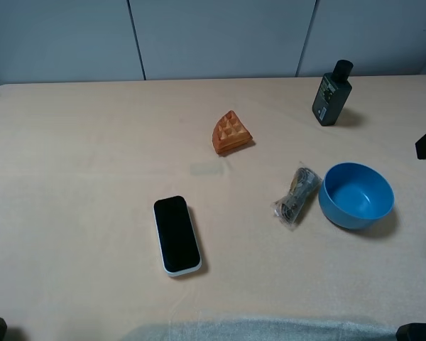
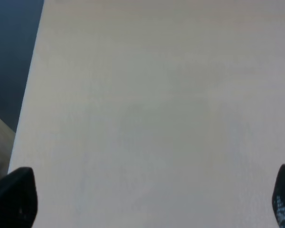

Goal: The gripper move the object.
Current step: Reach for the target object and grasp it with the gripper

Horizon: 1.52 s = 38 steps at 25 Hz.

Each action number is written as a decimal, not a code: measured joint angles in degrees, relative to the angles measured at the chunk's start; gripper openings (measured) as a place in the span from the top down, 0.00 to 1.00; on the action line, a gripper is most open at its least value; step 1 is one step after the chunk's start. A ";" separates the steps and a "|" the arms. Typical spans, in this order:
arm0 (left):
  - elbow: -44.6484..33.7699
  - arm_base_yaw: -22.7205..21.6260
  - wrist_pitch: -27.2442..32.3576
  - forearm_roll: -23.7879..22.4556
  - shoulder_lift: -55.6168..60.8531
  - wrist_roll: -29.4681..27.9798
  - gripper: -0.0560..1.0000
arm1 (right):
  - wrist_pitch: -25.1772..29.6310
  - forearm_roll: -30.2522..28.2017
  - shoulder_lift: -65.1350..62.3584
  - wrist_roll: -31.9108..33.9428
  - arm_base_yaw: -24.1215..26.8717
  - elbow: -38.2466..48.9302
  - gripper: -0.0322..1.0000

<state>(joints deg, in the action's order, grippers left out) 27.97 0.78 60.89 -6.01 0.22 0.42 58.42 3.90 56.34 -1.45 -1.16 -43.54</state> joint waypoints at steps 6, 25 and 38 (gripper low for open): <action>0.00 0.00 0.00 0.00 0.00 0.00 0.01 | -2.13 0.46 8.79 -1.20 0.00 -0.51 0.30; 0.00 0.00 0.00 0.00 0.00 0.00 0.01 | -13.34 1.03 29.56 -2.20 0.00 -0.51 0.30; 0.00 0.00 0.00 0.00 0.00 0.00 0.01 | -19.62 0.42 41.14 -2.27 0.00 -0.56 0.30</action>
<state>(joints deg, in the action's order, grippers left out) 27.97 0.78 60.89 -6.01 0.22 0.42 38.80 4.32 97.48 -3.72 -1.16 -44.09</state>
